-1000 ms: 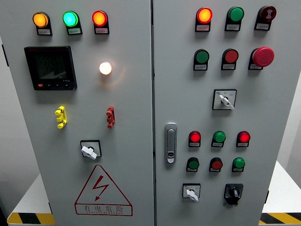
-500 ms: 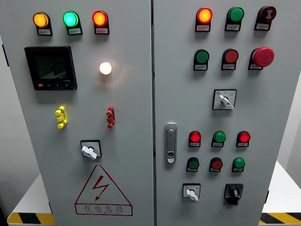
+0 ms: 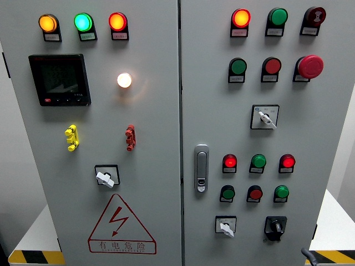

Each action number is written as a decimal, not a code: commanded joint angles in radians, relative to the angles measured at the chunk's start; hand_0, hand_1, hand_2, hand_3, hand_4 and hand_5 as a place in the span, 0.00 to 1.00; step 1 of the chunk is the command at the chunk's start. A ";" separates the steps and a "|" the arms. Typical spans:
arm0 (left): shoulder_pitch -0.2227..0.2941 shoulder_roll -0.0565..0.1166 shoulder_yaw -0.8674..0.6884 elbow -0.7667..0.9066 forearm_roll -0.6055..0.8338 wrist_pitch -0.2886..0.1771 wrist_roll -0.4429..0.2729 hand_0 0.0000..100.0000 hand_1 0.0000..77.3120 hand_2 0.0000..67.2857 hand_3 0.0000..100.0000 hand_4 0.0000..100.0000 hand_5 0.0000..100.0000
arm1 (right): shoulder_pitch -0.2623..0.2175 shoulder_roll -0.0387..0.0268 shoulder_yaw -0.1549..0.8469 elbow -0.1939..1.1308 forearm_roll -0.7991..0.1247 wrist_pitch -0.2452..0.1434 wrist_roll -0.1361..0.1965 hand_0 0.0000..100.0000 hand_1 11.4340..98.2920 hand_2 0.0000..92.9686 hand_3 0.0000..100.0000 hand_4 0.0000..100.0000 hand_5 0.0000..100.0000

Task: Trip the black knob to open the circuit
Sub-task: 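Raise the right hand up toward the black rotary knob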

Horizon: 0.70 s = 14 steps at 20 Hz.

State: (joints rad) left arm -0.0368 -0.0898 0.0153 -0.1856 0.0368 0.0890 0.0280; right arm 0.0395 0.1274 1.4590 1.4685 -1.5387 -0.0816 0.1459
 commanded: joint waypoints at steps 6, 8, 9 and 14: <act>0.000 0.001 0.000 0.000 0.000 0.000 0.000 0.00 0.00 0.29 0.26 0.10 0.09 | 0.068 -0.0016 -0.014 -0.057 0.003 0.000 -0.003 1.00 0.75 0.00 0.92 0.99 1.00; 0.000 -0.001 0.000 0.000 0.000 0.000 0.000 0.00 0.00 0.29 0.26 0.10 0.09 | 0.085 -0.0016 -0.020 -0.069 0.012 0.000 -0.003 1.00 0.75 0.00 0.92 0.99 1.00; 0.000 -0.001 0.000 0.000 0.000 0.000 0.000 0.00 0.00 0.29 0.26 0.10 0.09 | 0.091 -0.0016 -0.022 -0.071 0.018 0.000 -0.003 1.00 0.75 0.00 0.92 0.99 1.00; 0.000 0.001 0.000 0.000 0.000 0.000 0.000 0.00 0.00 0.29 0.26 0.10 0.09 | 0.111 -0.0016 -0.029 -0.088 0.025 0.000 -0.014 1.00 0.75 0.00 0.93 0.99 1.00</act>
State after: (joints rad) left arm -0.0371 -0.0898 0.0153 -0.1856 0.0368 0.0890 0.0276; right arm 0.1437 0.1257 1.4310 1.3866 -1.5146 -0.0813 0.1319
